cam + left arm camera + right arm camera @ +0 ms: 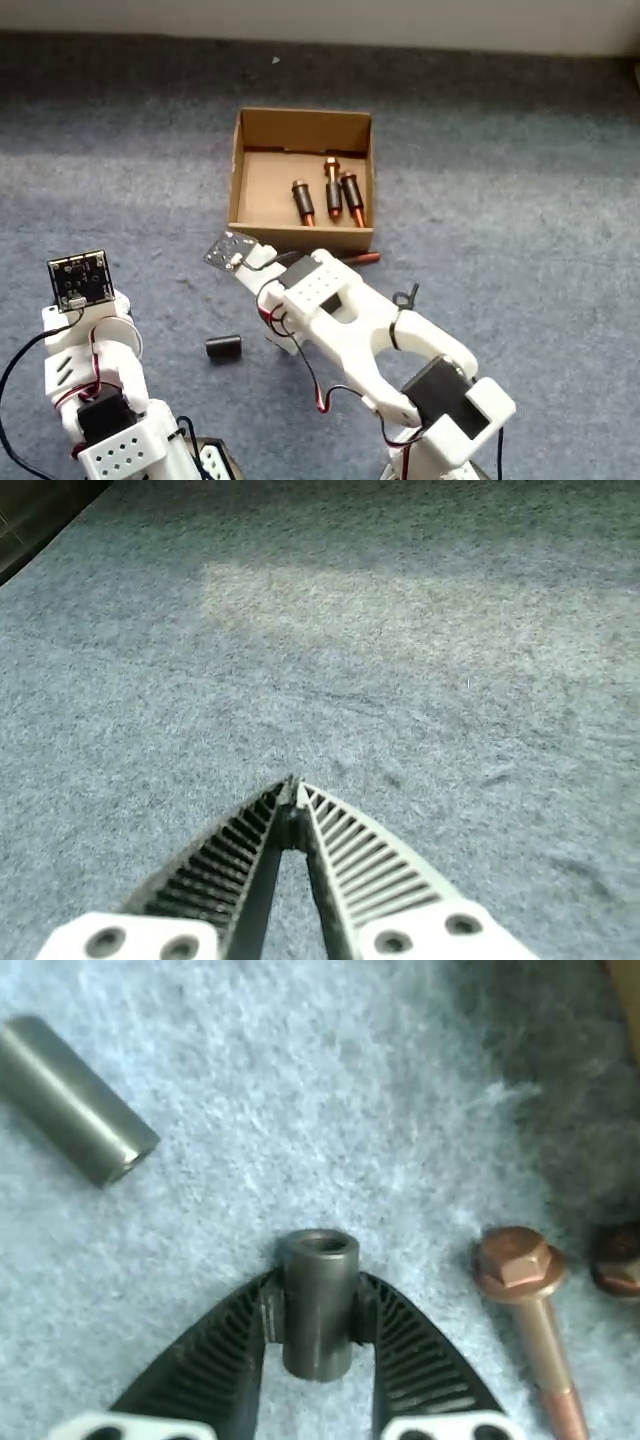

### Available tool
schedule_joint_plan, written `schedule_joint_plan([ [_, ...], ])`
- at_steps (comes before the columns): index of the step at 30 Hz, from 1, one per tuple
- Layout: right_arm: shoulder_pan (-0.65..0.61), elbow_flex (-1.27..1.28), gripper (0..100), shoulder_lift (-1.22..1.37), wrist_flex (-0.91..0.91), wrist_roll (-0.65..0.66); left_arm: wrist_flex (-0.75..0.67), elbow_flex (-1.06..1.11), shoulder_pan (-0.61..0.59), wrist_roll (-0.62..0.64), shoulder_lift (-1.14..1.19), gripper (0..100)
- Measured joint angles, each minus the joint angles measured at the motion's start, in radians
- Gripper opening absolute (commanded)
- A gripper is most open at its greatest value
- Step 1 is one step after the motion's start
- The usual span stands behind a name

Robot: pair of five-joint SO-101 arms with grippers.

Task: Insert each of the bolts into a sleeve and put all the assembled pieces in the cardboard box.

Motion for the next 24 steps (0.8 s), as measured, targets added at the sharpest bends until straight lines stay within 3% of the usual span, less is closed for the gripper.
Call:
schedule_joint_plan([
  [12,-0.002,-0.055,12.2,0.028,0.097,0.002,0.0,0.0,0.0,0.0,0.0,1],
  [17,-0.002,-0.055,3.6,0.028,0.097,0.005,0.0,0.0,0.0,0.0,0.0,1],
  [24,0.005,-0.055,0.5,0.029,0.103,0.123,0.0,0.0,0.0,0.0,0.0,1],
])
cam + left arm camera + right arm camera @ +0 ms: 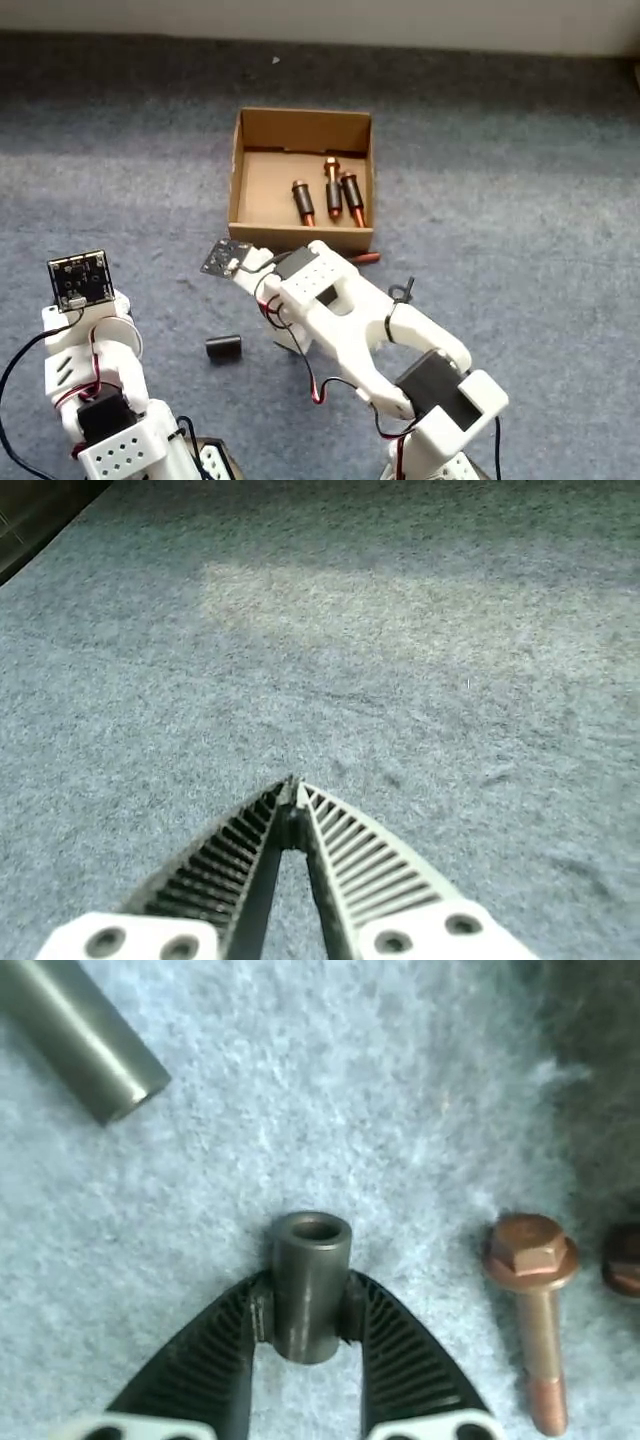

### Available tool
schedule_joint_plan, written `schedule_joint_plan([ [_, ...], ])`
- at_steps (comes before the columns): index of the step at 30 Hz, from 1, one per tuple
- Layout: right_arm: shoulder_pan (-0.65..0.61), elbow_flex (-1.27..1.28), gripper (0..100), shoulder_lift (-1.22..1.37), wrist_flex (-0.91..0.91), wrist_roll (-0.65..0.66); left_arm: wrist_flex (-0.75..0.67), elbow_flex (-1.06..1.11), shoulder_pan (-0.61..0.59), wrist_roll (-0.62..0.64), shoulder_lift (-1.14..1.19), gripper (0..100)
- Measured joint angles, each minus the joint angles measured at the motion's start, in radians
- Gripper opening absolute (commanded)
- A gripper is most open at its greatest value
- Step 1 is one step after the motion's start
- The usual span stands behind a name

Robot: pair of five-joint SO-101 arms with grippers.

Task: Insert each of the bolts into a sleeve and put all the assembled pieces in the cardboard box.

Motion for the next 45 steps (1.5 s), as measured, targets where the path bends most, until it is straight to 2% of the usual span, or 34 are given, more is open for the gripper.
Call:
schedule_joint_plan([
  [9,-0.002,0.018,0.5,-0.071,0.044,0.0,0.0,0.0,0.031,0.0,0.0,1],
  [16,-0.002,0.057,0.5,-0.367,0.163,-0.158,0.0,0.0,0.052,0.0,0.0,1],
  [25,0.003,0.344,0.5,-0.738,0.057,-0.376,0.0,0.0,0.052,0.0,0.0,1],
  [32,0.075,0.594,0.5,-1.106,-0.034,-0.459,0.0,0.0,0.054,0.0,0.0,1],
  [36,0.12,0.732,0.5,-1.293,-0.08,-0.5,0.0,0.0,0.12,0.0,0.0,1],
  [45,0.354,0.982,0.5,-1.557,-0.238,-0.611,0.0,0.0,0.215,0.0,0.0,1],
])
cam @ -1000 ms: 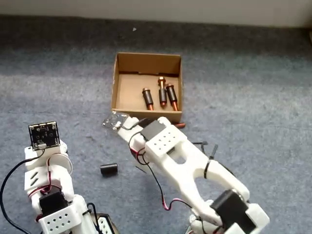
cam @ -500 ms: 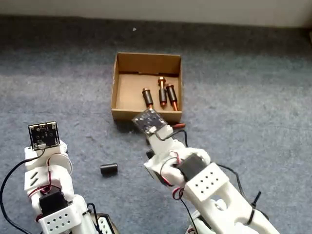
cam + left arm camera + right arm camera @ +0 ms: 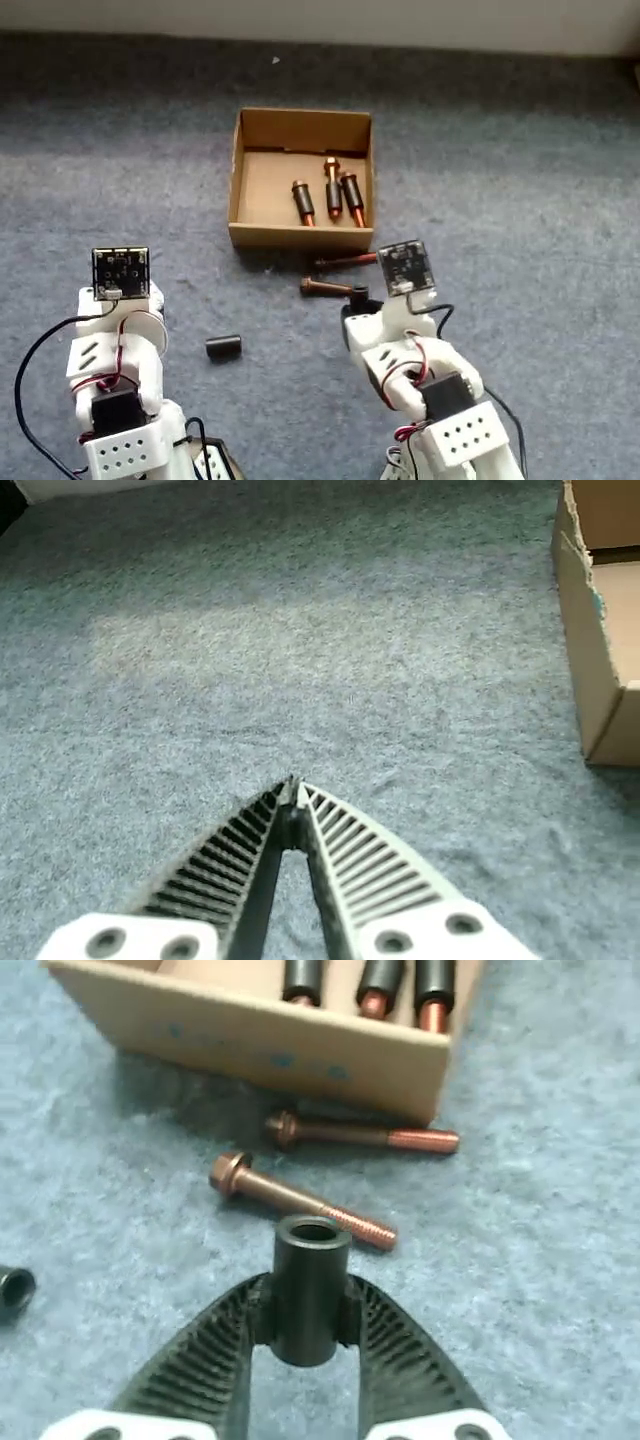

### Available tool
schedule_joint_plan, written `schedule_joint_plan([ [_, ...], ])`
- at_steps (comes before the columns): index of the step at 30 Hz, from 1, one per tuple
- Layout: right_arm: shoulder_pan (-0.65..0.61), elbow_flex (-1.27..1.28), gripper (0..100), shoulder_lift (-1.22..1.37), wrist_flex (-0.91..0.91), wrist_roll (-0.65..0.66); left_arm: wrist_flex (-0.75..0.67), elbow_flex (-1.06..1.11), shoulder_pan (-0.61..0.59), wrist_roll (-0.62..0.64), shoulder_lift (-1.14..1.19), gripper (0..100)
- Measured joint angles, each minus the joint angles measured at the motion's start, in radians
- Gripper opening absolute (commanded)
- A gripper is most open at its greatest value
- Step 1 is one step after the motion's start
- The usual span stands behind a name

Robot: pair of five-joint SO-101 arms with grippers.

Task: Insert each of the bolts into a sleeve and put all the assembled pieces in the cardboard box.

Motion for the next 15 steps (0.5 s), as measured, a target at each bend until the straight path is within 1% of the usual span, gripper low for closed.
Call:
schedule_joint_plan([
  [5,0.098,0.032,0.5,-0.149,-0.028,-0.029,0.0,0.0,0.0,0.0,0.0,1],
  [7,0.14,0.063,0.5,-0.216,-0.031,-0.032,0.0,0.0,0.018,0.0,0.0,1],
  [11,0.213,0.129,0.5,-0.35,-0.031,-0.032,0.0,0.0,0.133,0.0,0.0,1],
  [15,0.293,0.138,0.5,-0.368,-0.037,-0.032,0.0,0.0,0.244,0.0,0.0,1],
])
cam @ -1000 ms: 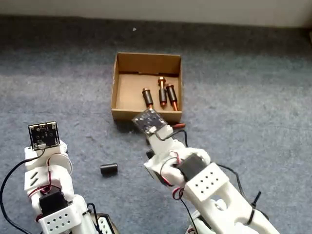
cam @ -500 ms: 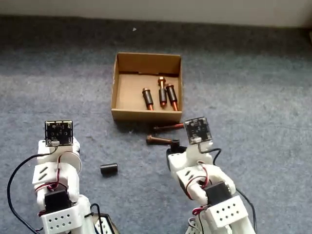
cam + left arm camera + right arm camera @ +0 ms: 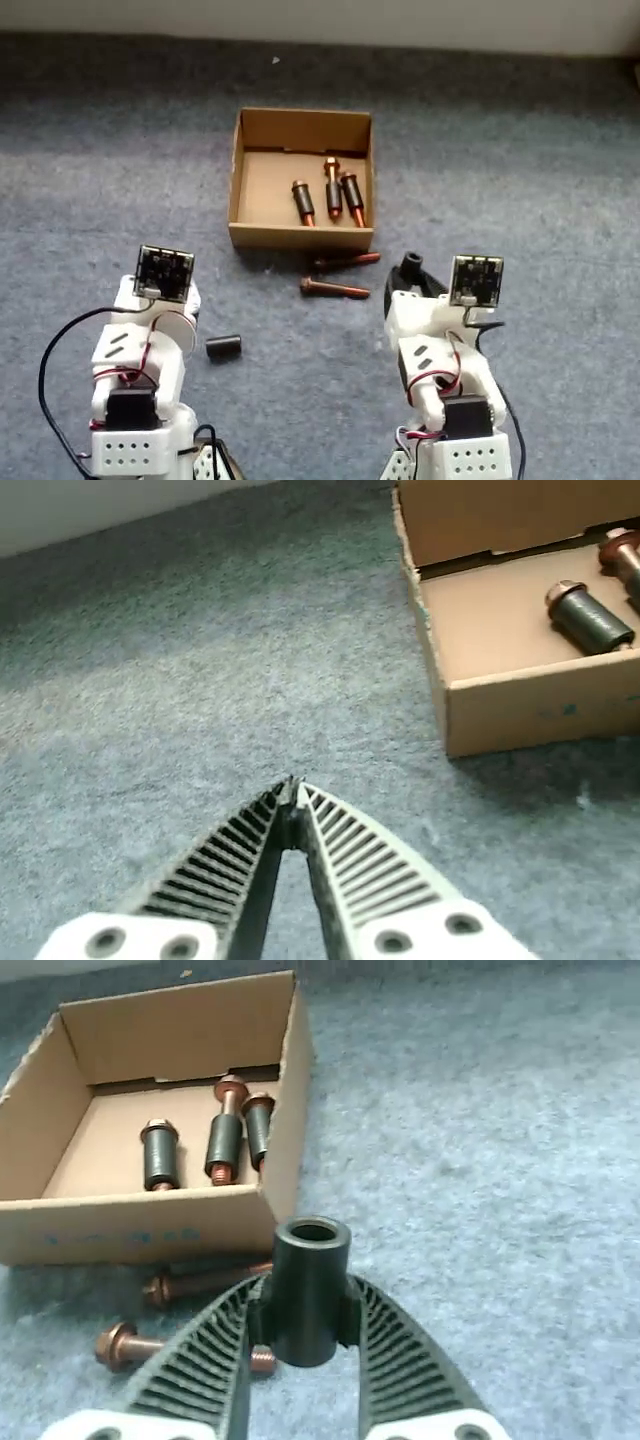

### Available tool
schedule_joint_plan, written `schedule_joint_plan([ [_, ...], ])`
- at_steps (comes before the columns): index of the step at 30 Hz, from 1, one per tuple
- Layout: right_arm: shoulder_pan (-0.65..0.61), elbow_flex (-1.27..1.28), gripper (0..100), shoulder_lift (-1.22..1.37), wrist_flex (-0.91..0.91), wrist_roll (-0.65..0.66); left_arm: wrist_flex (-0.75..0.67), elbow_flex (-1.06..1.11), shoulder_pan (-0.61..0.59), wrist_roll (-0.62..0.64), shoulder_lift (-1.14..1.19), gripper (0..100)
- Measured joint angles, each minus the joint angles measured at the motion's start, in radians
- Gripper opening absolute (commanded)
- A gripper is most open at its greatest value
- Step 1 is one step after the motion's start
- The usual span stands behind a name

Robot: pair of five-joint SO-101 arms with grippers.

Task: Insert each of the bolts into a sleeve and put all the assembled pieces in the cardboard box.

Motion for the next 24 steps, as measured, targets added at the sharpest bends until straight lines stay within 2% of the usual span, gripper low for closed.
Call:
schedule_joint_plan([
  [4,0.092,0.0,0.5,-0.002,-0.011,0.0,0.0,-0.009,0.13,0.0,0.0,1],
  [9,0.152,0.008,0.7,-0.002,-0.106,0.0,0.0,-0.049,0.276,0.034,0.0,1],
  [17,0.175,0.008,0.9,-0.002,-0.12,0.0,0.11,-0.253,0.404,0.114,0.0,3],
  [24,0.173,0.008,0.9,-0.002,-0.12,0.0,0.121,-0.324,0.417,0.129,0.055,3],
])
